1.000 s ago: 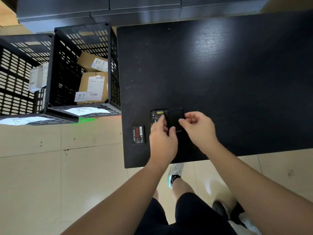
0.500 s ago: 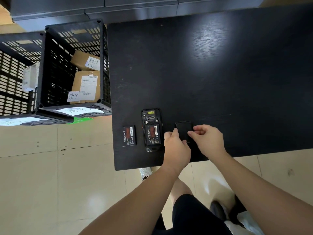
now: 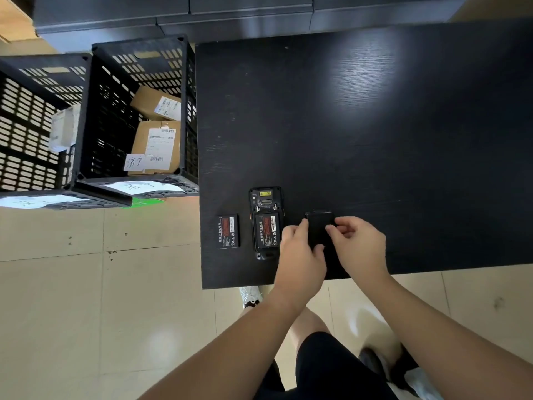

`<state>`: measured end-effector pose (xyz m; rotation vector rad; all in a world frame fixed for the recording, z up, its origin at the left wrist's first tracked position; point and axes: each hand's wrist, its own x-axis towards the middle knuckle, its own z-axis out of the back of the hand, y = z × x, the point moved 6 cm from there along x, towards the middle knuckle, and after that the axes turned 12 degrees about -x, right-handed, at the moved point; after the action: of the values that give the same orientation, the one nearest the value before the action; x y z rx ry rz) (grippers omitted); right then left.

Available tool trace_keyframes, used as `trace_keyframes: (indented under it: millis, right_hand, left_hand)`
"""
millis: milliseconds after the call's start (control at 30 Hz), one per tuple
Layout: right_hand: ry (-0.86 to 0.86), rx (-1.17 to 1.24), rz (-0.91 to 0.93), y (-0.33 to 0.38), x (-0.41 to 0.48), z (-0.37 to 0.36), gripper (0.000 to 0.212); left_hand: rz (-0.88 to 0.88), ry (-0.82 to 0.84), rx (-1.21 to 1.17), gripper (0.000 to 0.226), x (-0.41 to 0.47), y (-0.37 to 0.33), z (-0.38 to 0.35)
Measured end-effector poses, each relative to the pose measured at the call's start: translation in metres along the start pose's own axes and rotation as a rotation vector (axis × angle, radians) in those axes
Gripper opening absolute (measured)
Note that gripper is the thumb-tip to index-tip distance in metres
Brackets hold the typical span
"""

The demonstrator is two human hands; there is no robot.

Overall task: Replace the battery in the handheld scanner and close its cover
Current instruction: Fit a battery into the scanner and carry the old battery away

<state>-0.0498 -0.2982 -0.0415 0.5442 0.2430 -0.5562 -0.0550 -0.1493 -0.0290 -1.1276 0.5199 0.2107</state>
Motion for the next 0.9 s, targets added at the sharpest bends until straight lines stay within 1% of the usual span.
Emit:
trace_keyframes:
  millis: [33, 100, 167, 233, 400, 600, 800, 900]
  right_hand:
    - [-0.019, 0.016, 0.051, 0.007, -0.004, 0.001, 0.021]
    - [0.004, 0.031, 0.180, 0.024, -0.013, -0.007, 0.017]
    - [0.076, 0.030, 0.298, 0.041, -0.021, -0.022, 0.021]
    - [0.144, -0.005, 0.378, 0.056, -0.026, -0.036, 0.028]
    - [0.279, -0.148, 0.448, 0.070, -0.032, -0.054, 0.049]
    - [0.339, -0.292, 0.561, 0.074, -0.029, -0.059, 0.053]
    - [0.340, -0.413, 0.660, 0.079, -0.030, -0.059, 0.051]
    - [0.327, -0.497, 0.694, 0.079, -0.035, -0.062, 0.051]
  left_hand:
    - [-0.051, -0.030, 0.003, 0.060, -0.004, -0.002, 0.012]
    - [-0.127, -0.125, 0.029, 0.056, -0.011, 0.002, 0.043]
    - [-0.133, -0.222, 0.074, 0.051, -0.012, 0.014, 0.073]
    - [-0.106, -0.250, 0.131, 0.048, -0.008, 0.027, 0.092]
    - [-0.097, -0.060, 0.322, 0.048, 0.001, 0.042, 0.094]
    - [-0.139, 0.036, 0.429, 0.048, 0.008, 0.046, 0.095]
    - [-0.186, 0.118, 0.534, 0.051, 0.014, 0.053, 0.092]
    - [-0.259, 0.141, 0.696, 0.050, 0.011, 0.056, 0.090]
